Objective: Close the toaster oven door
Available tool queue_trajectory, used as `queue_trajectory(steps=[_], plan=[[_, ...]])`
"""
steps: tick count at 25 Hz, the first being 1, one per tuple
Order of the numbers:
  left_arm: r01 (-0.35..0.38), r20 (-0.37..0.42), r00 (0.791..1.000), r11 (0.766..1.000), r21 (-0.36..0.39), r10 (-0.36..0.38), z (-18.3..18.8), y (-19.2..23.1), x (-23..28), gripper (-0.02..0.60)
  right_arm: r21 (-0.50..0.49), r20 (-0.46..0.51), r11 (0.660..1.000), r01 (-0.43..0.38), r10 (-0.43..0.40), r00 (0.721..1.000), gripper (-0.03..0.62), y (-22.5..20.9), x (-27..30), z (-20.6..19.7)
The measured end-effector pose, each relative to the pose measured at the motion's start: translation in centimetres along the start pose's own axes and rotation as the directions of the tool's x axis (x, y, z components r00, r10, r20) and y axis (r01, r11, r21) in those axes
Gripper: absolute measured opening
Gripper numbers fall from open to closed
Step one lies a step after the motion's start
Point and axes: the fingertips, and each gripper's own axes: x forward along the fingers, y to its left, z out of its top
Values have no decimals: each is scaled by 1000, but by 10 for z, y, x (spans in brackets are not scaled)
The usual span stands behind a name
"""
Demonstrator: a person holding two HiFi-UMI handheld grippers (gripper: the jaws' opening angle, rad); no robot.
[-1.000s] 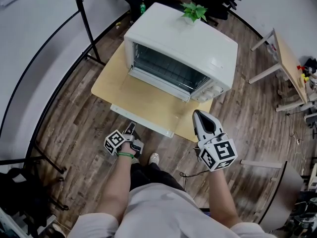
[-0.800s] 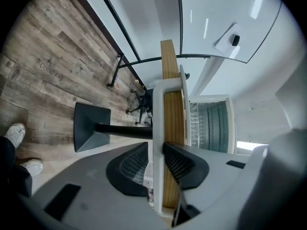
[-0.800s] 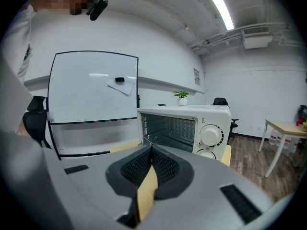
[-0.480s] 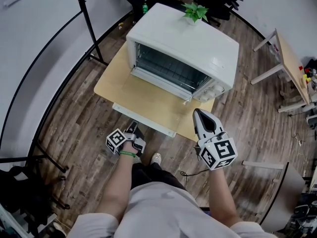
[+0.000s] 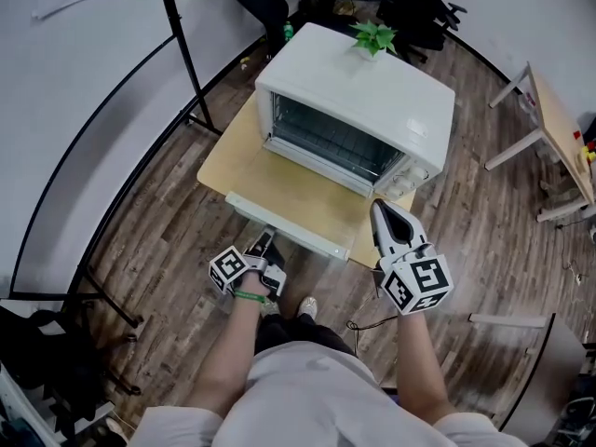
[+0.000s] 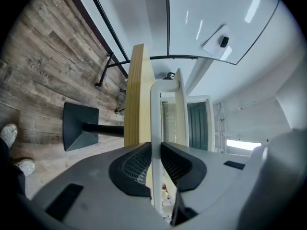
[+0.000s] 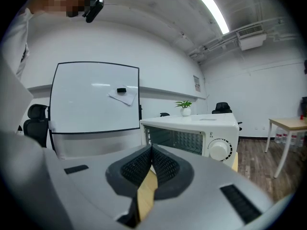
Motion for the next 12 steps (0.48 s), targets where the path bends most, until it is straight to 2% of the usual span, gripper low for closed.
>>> queue_trajectory(steps=[7, 12], plan=[[107, 0, 994, 994, 26, -107, 3, -46, 0, 66, 9, 54, 1000, -1, 1, 999, 0, 2, -2, 17], [213, -4, 977, 976, 34, -213, 6, -89, 15, 92, 13, 83, 1000, -1, 0, 997, 0, 2, -4, 24]])
